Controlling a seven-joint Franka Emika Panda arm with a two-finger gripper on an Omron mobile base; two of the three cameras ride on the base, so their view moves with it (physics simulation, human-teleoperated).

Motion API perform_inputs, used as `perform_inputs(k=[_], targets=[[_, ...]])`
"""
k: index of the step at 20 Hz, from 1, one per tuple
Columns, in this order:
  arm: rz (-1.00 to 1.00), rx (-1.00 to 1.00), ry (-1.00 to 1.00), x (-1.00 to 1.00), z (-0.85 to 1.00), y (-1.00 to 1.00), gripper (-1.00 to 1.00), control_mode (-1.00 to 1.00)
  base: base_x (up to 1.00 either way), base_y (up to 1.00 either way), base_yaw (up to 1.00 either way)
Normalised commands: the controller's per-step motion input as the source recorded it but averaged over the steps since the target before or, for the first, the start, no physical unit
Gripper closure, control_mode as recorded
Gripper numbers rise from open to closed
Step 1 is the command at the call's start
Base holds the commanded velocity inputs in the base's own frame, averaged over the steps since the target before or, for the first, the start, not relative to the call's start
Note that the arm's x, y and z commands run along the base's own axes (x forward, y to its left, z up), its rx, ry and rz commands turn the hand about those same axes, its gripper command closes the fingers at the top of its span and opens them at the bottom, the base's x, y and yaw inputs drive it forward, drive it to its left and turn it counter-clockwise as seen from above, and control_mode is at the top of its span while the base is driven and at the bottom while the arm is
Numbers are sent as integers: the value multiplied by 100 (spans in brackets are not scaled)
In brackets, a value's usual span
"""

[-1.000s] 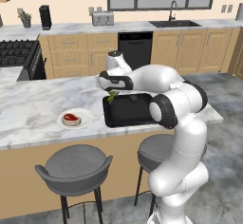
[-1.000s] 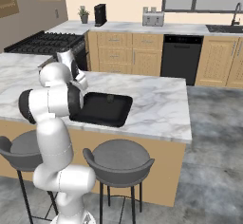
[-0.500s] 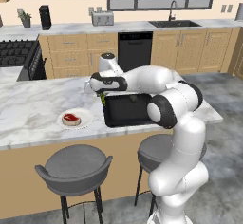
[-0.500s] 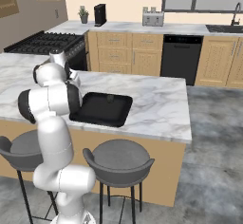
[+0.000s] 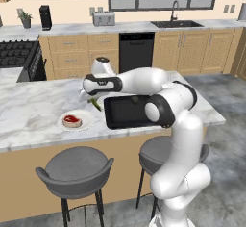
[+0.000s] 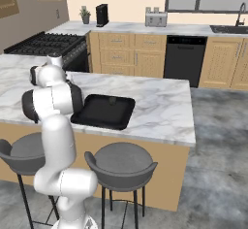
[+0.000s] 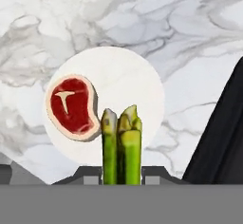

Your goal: Create a steak meal by picking up the steak and asparagus from the tray and placing them on the plate. Leave the bell pepper on the tray.

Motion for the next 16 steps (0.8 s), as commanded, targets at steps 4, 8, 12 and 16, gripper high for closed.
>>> perform_inputs(k=[4, 8, 12, 16], targets=[[30, -4, 0, 0, -34, 31, 100, -100, 0, 0, 0], [19, -5, 0, 12, -23, 24, 100, -100, 0, 0, 0], [4, -6, 0, 21, -23, 17, 100, -100, 0, 0, 0], [0, -7, 0, 24, -31, 13, 100, -100, 0, 0, 0]])
